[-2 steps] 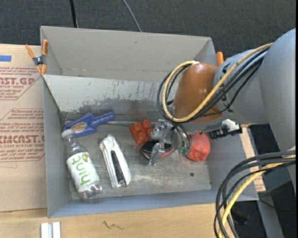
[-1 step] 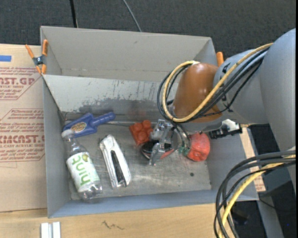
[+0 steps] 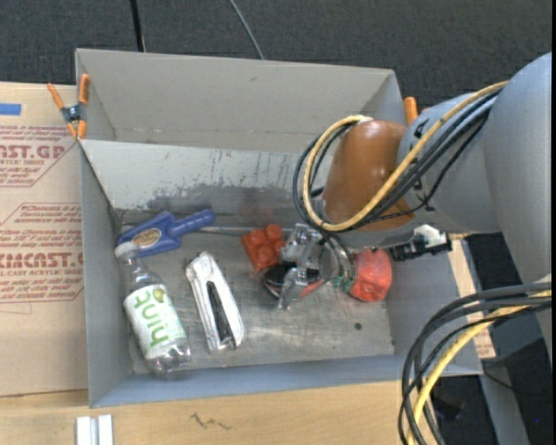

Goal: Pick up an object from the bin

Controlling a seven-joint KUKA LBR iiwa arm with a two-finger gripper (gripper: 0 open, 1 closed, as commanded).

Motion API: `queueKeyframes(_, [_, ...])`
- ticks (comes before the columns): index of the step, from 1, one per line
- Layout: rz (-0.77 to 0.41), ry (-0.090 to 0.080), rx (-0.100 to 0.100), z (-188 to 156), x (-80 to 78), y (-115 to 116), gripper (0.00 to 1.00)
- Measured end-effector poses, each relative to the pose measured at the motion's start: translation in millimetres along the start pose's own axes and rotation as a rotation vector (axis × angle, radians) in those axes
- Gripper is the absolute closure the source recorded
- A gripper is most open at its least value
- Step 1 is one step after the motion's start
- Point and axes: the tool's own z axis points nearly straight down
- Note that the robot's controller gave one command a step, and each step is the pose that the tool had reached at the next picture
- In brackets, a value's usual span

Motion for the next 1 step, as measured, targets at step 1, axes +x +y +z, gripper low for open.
queueKeyframes(1, [0.000, 0.000, 0.000, 0.0, 0.0, 0.0, 1.00])
